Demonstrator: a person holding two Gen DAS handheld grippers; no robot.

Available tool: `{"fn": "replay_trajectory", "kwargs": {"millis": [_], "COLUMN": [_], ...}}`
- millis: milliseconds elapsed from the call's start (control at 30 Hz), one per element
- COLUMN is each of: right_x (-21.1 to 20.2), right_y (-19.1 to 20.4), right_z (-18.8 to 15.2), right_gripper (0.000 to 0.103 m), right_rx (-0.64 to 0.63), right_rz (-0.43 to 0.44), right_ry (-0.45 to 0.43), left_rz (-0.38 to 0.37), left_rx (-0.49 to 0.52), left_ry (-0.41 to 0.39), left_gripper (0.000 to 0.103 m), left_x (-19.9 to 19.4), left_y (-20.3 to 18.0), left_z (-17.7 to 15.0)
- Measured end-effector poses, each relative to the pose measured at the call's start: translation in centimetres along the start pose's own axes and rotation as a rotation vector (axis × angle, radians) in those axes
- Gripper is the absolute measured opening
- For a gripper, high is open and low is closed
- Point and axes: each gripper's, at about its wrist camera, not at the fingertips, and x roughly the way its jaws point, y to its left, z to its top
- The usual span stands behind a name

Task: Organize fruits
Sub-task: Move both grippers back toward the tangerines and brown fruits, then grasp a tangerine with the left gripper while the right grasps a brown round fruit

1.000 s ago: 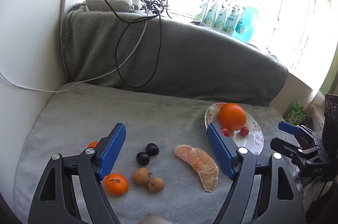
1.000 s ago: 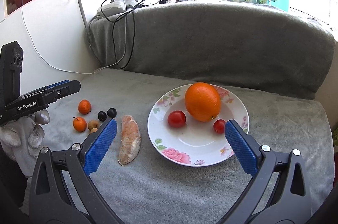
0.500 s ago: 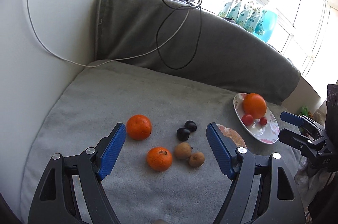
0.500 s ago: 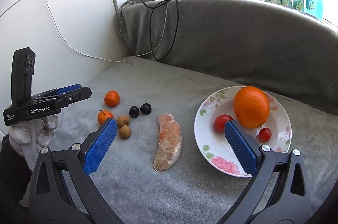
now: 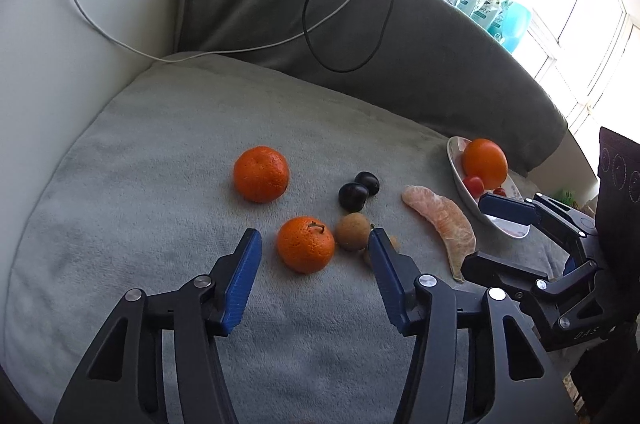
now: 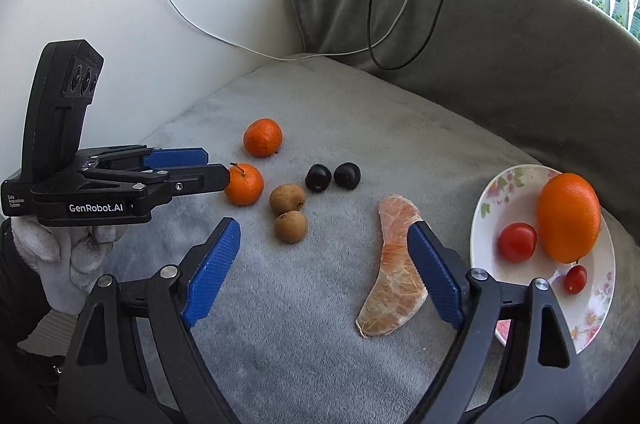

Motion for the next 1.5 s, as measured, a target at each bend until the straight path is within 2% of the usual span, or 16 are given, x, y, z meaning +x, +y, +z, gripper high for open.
{"fn": "replay_trajectory", "kwargs": {"millis": [67,233,500,633,767,933,1033,1133,1500], "right_x": [0.8,2.4,4.6,5.5,6.0,6.1,6.4,6.4,4.7], "right_y": [0.3,0.8,1.1,1.2,1.0,0.9,1.0,1.0,0.1], "right_z": [0.0,0.3,0.4,0.4,0.5,0.5,0.5,0.5,0.5], "right_gripper": [0.08,0.076,0.062,0.051,0.045,0.043,0.033,0.029,0.028], "right_rx": [-0.009,-0.027,-0.041,-0.049,-0.045,-0.043,-0.044,-0.045,0.005], "right_rz": [0.011,0.023,0.037,0.04,0.043,0.048,0.052,0.056,0.051], "right_ry": [0.019,0.048,0.094,0.111,0.121,0.126,0.134,0.133,0.085], "left_rz": [0.003,0.005,0.01,0.011,0.008,0.007,0.013,0.013,0.017], "left_rx": [-0.008,-0.007,-0.001,-0.002,0.0,0.012,0.02,0.019,0.009], "left_ry": [0.008,0.025,0.032,0.04,0.043,0.04,0.037,0.036,0.017], "left_gripper": [0.054,0.051,0.044,0.04,0.037,0.031,0.031,0.03,0.029], "left_x": [0.3,1.0,1.7,2.1,2.3,2.3,2.4,2.4,1.6], "left_y": [0.2,0.3,0.4,0.7,0.8,0.6,0.4,0.4,0.1], "left_z": [-0.1,-0.3,-0.4,-0.4,-0.4,-0.4,-0.4,-0.4,-0.3]}}
